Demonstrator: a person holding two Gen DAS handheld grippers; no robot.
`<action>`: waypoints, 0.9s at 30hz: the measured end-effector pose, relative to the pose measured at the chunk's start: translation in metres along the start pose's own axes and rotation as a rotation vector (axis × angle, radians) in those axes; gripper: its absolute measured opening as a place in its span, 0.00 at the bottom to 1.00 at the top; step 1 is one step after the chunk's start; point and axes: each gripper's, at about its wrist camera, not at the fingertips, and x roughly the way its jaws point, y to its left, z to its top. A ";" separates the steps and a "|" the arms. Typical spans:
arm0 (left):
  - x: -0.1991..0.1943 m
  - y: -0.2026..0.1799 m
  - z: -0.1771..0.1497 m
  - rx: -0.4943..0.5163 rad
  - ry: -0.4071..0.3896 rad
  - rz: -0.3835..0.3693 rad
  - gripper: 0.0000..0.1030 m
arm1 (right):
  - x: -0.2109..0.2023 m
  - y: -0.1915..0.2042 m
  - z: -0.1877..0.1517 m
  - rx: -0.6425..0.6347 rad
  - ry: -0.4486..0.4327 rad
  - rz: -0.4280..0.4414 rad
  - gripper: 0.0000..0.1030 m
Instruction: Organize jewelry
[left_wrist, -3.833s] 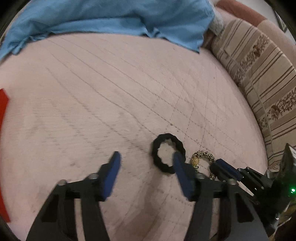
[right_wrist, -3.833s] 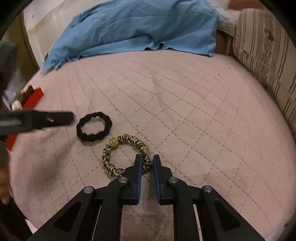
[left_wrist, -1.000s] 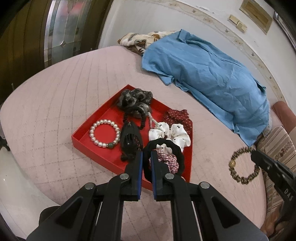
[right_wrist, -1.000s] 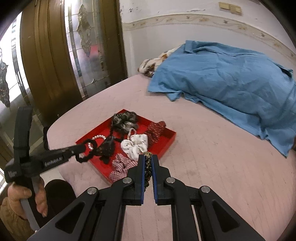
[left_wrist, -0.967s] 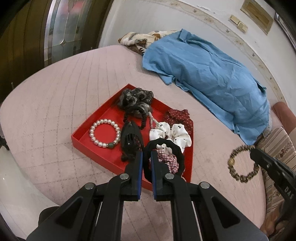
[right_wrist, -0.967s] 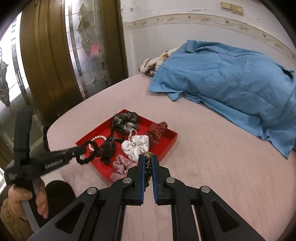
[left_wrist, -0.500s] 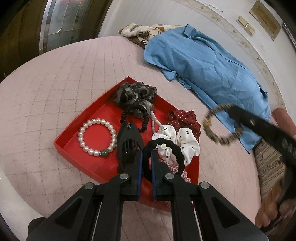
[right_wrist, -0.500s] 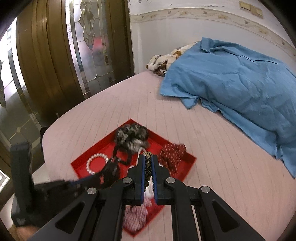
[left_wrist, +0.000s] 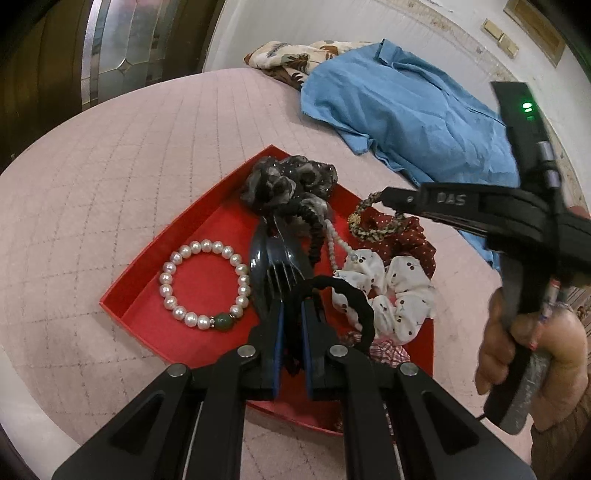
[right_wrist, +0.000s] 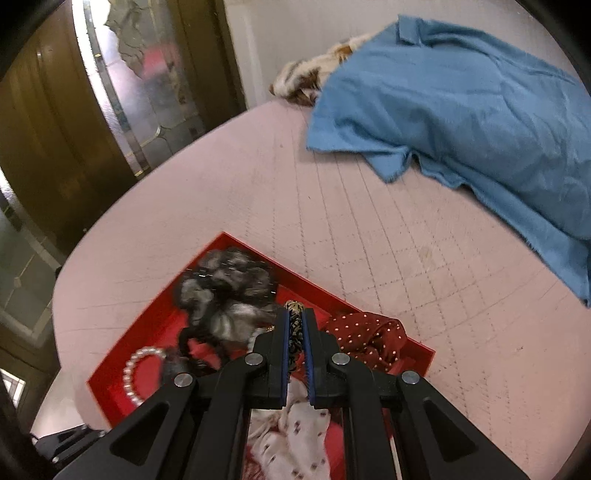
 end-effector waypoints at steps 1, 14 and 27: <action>0.001 0.000 0.000 0.000 0.001 -0.001 0.08 | 0.005 -0.003 0.000 0.005 0.009 -0.003 0.08; -0.005 -0.007 -0.001 0.016 -0.009 -0.025 0.23 | 0.034 -0.017 -0.007 0.041 0.058 0.012 0.11; -0.041 -0.019 -0.003 0.020 -0.064 -0.032 0.58 | -0.028 -0.017 -0.003 0.075 -0.058 0.084 0.42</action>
